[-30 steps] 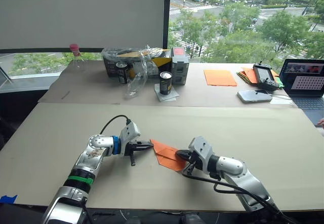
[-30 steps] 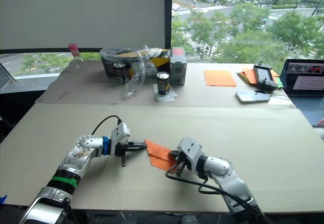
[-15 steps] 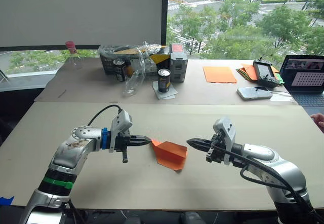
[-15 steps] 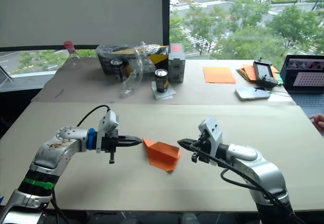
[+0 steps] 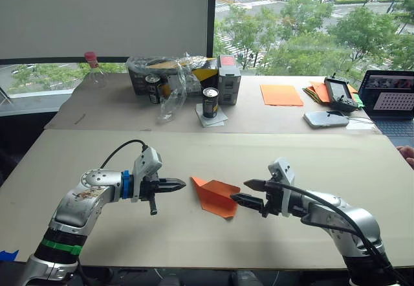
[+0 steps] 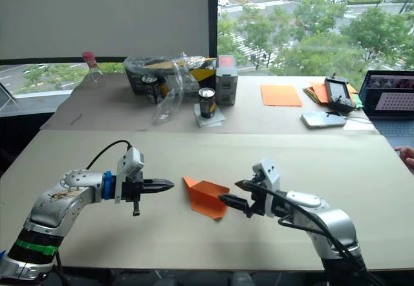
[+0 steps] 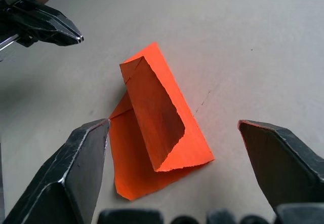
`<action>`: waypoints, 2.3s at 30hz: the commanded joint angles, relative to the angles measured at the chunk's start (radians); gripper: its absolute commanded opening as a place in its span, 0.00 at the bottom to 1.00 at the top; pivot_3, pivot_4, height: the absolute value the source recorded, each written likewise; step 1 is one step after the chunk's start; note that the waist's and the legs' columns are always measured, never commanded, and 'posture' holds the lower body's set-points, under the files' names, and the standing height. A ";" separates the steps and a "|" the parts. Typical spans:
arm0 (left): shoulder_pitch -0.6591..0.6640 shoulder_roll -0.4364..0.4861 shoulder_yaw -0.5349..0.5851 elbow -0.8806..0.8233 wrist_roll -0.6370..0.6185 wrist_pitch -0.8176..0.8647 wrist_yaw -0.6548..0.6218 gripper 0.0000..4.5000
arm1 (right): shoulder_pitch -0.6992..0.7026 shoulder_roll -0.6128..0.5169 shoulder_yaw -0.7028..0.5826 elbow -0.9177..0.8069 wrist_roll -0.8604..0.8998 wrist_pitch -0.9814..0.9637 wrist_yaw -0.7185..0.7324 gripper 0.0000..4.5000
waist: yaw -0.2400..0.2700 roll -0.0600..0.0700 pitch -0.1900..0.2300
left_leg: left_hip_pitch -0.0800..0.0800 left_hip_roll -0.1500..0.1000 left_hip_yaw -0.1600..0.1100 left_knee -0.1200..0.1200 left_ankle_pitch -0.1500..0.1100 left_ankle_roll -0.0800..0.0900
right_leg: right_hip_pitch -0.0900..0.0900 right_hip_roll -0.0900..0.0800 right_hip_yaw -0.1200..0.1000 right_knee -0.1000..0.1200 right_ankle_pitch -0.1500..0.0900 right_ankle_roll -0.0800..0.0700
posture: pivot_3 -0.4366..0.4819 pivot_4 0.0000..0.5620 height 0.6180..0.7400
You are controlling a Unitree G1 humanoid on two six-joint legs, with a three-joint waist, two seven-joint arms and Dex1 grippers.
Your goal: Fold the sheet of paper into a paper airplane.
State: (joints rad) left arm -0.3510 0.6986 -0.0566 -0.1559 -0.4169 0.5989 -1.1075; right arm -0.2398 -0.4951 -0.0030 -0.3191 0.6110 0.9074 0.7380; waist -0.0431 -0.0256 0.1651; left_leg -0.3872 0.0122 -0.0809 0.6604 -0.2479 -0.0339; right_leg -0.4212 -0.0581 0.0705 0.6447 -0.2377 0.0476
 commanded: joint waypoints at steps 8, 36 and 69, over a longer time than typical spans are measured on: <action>0.015 0.029 0.039 -0.050 -0.035 -0.008 0.017 0.00 | -0.040 0.031 0.034 0.092 0.043 0.014 0.046 0.42 | -0.002 0.000 0.000 | 0.000 0.000 0.000 0.000 0.000 0.000 | 0.000 0.000 0.000 0.000 0.000 0.000 | 0.48 0.27 0.93; 0.117 0.095 0.140 -0.079 -0.121 0.026 0.038 0.00 | -0.481 -0.124 0.392 0.578 -0.910 -1.716 0.062 0.01 | 0.000 0.001 0.001 | 0.000 0.000 0.002 0.000 0.000 0.000 | -0.002 -0.001 0.000 0.001 0.000 -0.001 | 0.48 0.27 0.93; -0.019 -0.159 -0.115 0.016 0.020 -0.013 0.180 0.00 | -0.301 -0.289 0.277 0.333 -0.500 -1.186 0.166 0.39 | -0.003 0.000 0.001 | 0.004 0.000 0.002 0.001 0.001 -0.001 | 0.001 0.000 0.002 0.004 0.002 -0.004 | 0.48 0.27 0.93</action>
State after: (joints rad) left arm -0.3624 0.5394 -0.1559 -0.1333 -0.4234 0.6102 -0.9376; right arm -0.5289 -0.7974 0.3154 0.0541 0.0640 -0.3559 0.9115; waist -0.0461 -0.0252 0.1664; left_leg -0.3834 0.0126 -0.0791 0.6612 -0.2471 -0.0348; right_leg -0.4203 -0.0578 0.0722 0.6483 -0.2358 0.0437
